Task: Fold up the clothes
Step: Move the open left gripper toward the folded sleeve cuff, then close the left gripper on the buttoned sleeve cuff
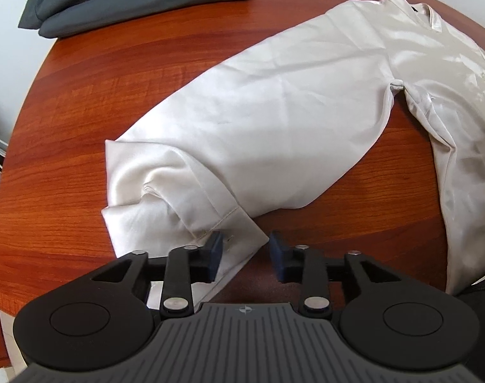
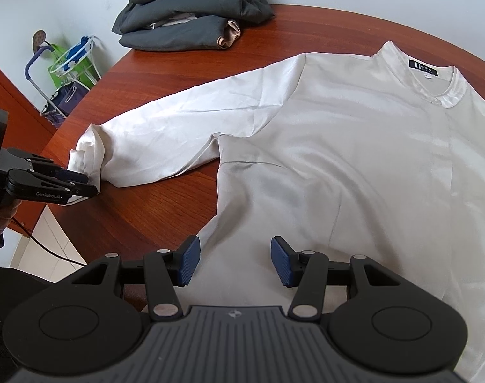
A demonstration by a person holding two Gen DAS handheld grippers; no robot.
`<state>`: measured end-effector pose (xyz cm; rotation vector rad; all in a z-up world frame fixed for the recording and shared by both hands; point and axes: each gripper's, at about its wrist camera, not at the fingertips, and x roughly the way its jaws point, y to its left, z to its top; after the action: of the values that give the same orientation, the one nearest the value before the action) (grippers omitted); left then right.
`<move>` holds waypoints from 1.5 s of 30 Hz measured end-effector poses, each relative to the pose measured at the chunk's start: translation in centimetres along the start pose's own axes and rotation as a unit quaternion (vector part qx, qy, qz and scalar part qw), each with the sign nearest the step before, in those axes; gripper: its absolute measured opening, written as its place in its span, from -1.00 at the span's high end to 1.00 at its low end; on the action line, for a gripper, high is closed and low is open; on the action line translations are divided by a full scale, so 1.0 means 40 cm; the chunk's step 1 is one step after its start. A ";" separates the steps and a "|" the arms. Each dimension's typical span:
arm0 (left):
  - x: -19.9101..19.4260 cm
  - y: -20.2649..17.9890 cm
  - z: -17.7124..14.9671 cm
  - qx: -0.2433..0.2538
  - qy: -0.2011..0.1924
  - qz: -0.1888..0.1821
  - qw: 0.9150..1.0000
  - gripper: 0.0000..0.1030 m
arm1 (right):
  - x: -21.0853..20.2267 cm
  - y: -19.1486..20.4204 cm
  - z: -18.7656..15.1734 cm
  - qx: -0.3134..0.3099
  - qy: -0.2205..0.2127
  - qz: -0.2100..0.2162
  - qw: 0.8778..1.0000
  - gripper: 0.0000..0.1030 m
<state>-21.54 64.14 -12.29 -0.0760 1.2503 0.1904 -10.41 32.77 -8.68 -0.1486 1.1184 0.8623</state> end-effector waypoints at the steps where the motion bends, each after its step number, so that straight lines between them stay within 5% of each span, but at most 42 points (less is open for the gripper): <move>1: 0.002 -0.002 0.001 0.003 0.000 0.002 1.000 0.17 | -0.001 -0.001 -0.001 0.001 0.000 0.000 1.000 -0.09; 7: 0.012 -0.018 -0.003 0.039 -0.006 0.014 0.999 0.19 | -0.005 -0.006 -0.005 0.005 -0.003 -0.002 1.000 -0.09; 14: 0.007 -0.006 -0.010 0.045 -0.016 0.034 0.998 0.73 | -0.008 -0.006 -0.007 0.006 -0.008 -0.001 1.000 -0.09; 15: 0.004 -0.002 -0.008 0.040 -0.017 0.037 0.998 1.00 | -0.007 -0.004 -0.005 0.006 -0.009 0.000 1.000 -0.09; 20: -0.036 0.037 0.007 -0.030 -0.026 -0.022 0.999 1.00 | -0.009 0.014 0.009 -0.002 -0.017 0.014 1.000 -0.09; 25: -0.071 0.039 0.033 -0.041 -0.037 -0.046 0.997 1.00 | -0.012 0.036 0.026 -0.012 -0.026 0.032 0.999 -0.09; 27: -0.065 0.030 0.034 -0.029 -0.031 -0.036 0.998 0.92 | -0.009 0.042 0.031 -0.014 -0.027 0.036 0.999 -0.09; 31: -0.045 0.011 0.022 -0.001 -0.019 -0.007 1.000 0.36 | -0.001 0.050 0.049 -0.012 -0.026 0.037 0.999 -0.09; 33: -0.034 0.003 0.010 0.011 -0.016 0.003 1.000 0.25 | -0.001 0.048 0.048 -0.010 -0.026 0.036 0.999 -0.09; 42: 0.024 -0.003 -0.013 0.019 0.000 0.021 1.000 -0.09 | -0.004 0.045 0.047 -0.004 -0.023 0.033 0.999 -0.09; 45: 0.023 0.010 -0.014 0.003 -0.009 0.017 1.000 0.04 | 0.001 0.040 0.042 -0.002 -0.024 0.032 0.999 -0.09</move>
<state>-21.87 64.55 -13.33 -0.0469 1.2340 0.2158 -10.29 34.72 -7.45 -0.0954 1.0805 0.9204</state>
